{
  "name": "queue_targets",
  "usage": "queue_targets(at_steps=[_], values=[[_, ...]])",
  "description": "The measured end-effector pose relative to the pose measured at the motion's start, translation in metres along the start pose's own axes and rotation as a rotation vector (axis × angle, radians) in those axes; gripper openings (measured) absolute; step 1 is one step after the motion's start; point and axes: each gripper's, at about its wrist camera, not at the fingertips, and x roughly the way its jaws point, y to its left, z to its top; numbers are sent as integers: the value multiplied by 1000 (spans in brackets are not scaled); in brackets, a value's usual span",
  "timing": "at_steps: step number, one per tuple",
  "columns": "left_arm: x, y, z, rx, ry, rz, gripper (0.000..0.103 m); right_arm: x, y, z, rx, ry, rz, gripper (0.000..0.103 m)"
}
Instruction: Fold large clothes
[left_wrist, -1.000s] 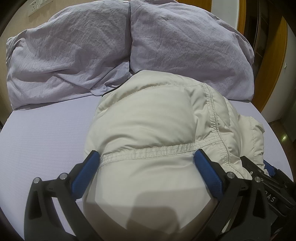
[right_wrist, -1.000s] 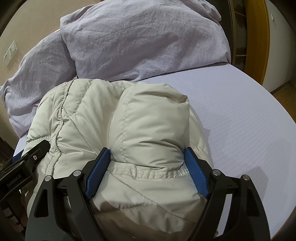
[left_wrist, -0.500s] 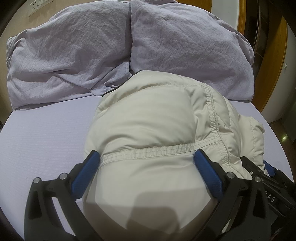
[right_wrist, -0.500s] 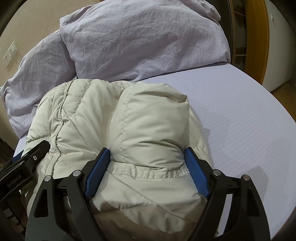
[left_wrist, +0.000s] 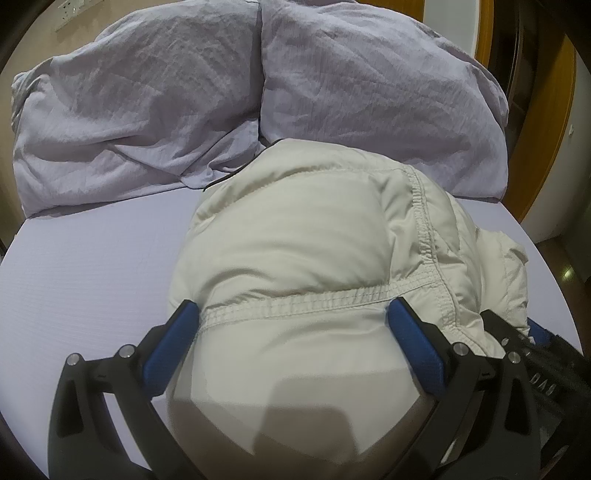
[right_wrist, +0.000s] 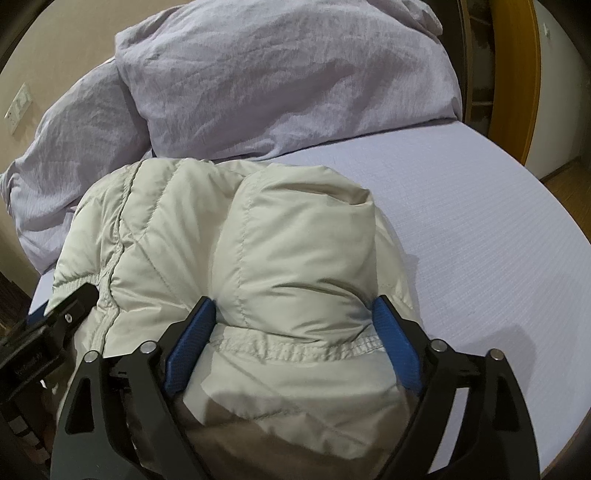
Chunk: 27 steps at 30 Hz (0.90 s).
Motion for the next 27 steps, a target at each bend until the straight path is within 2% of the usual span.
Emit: queue_targets(at_steps=[6,8,12,17,22,27], values=[[-12,6,5,-8,29,-10,101,-11,-20,16,39,40,47,94],[-22,12,7,-12,20,-9,101,-15,-27,22,53,50,62,98],[-40,44,13,-70,8,-22,101,-13,-48,29,128,92,101,101],[-30,94,17,-224,118,-96,100,13,-77,31,288,230,238,102],[-15,103,10,-244,195,-162,101,34,-73,29,337,325,339,102],[0,113,4,-326,238,-263,101,53,-64,26,371,401,379,102]])
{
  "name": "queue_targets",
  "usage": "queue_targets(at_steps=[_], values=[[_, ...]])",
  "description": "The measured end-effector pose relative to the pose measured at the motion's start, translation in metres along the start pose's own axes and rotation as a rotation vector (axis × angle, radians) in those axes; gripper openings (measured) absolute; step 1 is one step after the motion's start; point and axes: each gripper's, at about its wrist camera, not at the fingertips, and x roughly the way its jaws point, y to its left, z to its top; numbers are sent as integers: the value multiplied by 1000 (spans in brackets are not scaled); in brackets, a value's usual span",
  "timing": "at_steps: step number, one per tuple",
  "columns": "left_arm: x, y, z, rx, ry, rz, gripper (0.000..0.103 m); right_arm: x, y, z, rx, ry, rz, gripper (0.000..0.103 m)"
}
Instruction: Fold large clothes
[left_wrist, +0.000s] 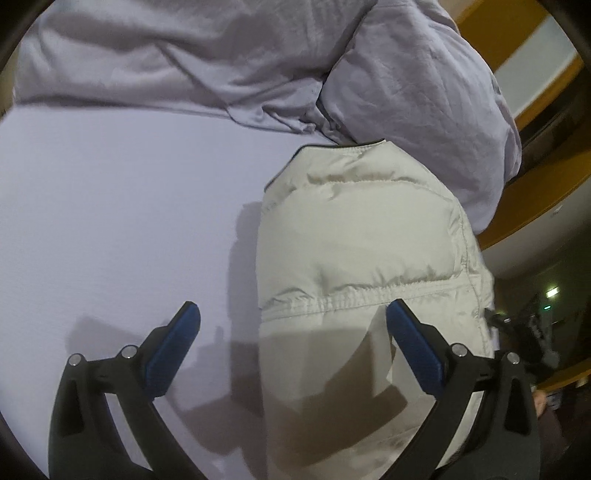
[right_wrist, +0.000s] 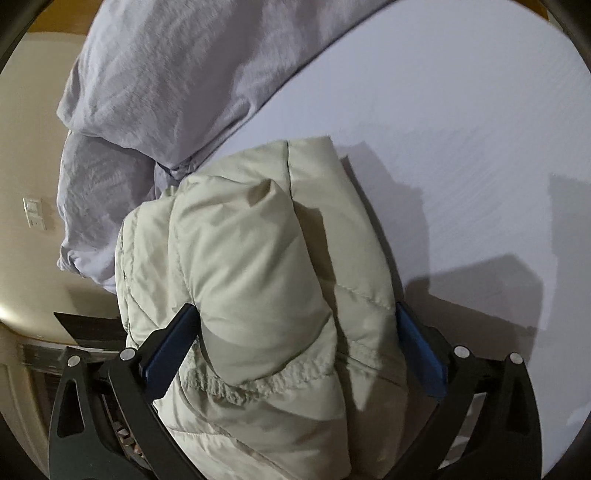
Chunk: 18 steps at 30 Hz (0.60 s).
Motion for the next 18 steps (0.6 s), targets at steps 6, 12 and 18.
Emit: queue_targets(at_steps=[6,12,18], values=[[20,10,2,-96,55,-121,101,9,-3,-1,3,25,14,102],[33,10,4,-133,92,-203,101,22,4,-5,2,72,78,102],[27,12,11,-130,88,-248,79,32,17,-7,21,47,139,90]])
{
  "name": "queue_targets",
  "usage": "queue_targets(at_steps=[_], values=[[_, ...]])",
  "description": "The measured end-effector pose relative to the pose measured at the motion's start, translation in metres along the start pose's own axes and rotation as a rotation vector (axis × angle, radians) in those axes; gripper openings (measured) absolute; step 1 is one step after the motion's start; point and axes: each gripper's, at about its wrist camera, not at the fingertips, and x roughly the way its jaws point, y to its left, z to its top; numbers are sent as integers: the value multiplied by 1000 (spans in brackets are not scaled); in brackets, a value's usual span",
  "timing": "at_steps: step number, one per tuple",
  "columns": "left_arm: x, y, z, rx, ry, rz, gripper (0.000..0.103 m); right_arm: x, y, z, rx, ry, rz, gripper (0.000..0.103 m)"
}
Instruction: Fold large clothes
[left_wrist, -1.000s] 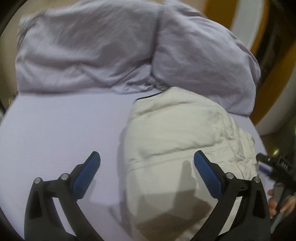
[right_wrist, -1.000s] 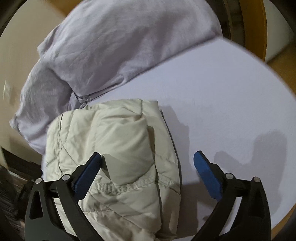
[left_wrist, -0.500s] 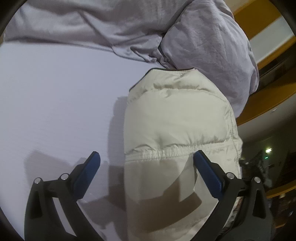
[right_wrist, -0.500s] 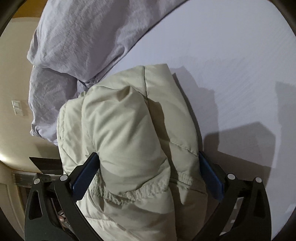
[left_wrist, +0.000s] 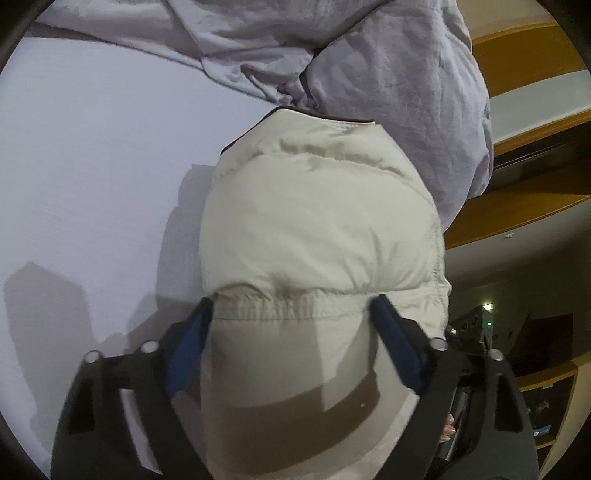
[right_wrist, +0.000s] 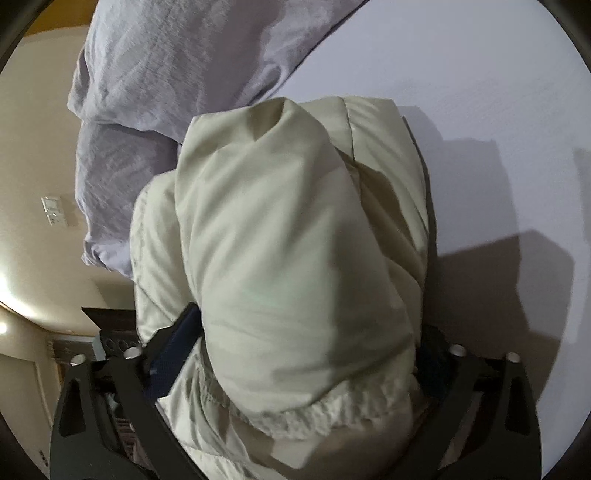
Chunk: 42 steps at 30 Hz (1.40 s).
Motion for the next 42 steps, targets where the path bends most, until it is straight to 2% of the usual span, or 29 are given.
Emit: queue_targets(at_steps=[2,4,5,8,15,17,19,22,24,27,31,34,36,38,42], values=[[-10,3,8,2,-19,5,74,3,9,3,2,-9,48,71],[-21,8,21,4,-42,27,70,10,22,4,-15,-7,79,62],[-25,11,26,4,-53,40,70,16,32,5,-27,-4,93,57],[-40,21,45,-8,-92,81,69,37,59,8,-55,4,107,54],[-68,33,84,23,-193,230,69,81,110,20,-131,9,62,55],[-67,34,86,49,-198,300,69,88,116,21,-149,13,2,69],[-70,29,84,96,-222,363,71,86,119,21,-184,15,-73,78],[-79,17,80,173,-282,484,75,68,122,17,-249,-25,-155,81],[-84,11,81,207,-310,532,76,49,123,15,-279,-90,-205,81],[-85,2,79,228,-328,528,76,31,125,12,-322,-180,-246,81],[-76,-18,73,279,-351,525,77,40,149,-6,-466,-210,-304,78],[-61,-29,67,343,-344,558,80,51,163,-22,-569,-248,-343,73],[-45,-28,62,364,-316,583,80,62,168,-28,-609,-252,-377,73],[-42,-22,57,356,-334,577,83,82,164,-33,-649,-230,-453,72],[-39,-15,55,351,-328,569,87,94,150,-35,-641,-215,-471,72]])
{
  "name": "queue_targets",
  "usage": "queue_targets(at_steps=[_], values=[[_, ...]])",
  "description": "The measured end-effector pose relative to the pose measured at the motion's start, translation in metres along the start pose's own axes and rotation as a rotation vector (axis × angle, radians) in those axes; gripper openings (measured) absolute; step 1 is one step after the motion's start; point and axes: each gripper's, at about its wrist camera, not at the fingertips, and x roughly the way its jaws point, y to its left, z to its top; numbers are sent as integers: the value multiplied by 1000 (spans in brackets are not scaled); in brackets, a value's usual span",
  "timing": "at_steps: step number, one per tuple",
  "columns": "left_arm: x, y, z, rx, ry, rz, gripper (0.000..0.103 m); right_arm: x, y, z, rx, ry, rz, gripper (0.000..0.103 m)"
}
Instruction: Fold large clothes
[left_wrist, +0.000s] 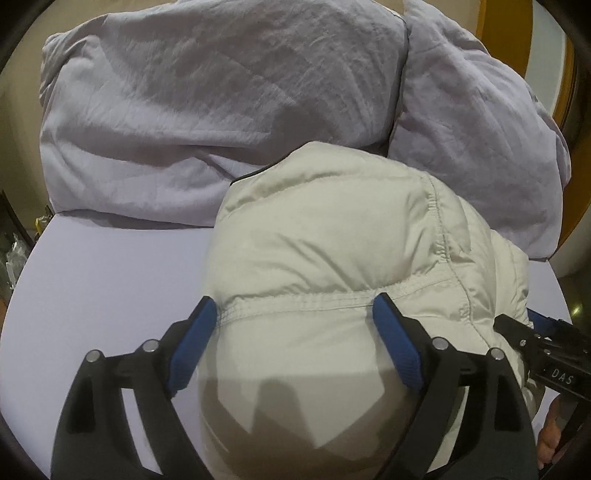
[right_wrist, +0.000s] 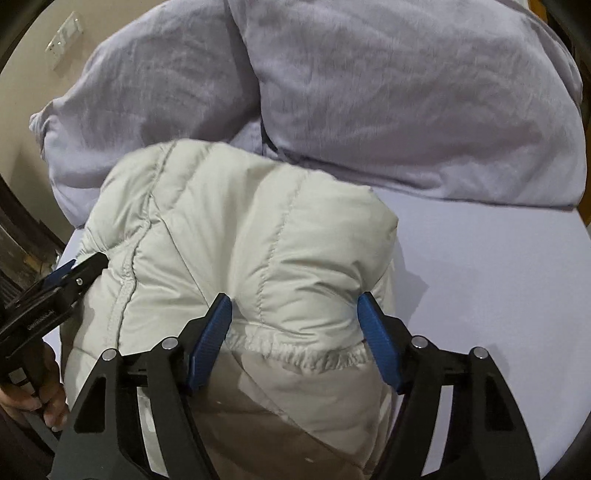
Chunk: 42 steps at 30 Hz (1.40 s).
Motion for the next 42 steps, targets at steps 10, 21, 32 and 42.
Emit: queue_targets(at_steps=[10,21,32,42], values=[[5,-1,-3,-10,18,25,87,5,14,-3,-16,0,-56,73],[-76,20,-52,3,9,-11,90,-94,41,-47,-70,-53,4,101],[-144,19,-109,-23,-12,-73,91,-137,71,-106,-65,-44,-5,101],[-167,8,-131,-4,-31,-109,91,-161,78,-121,-52,-100,-33,101]])
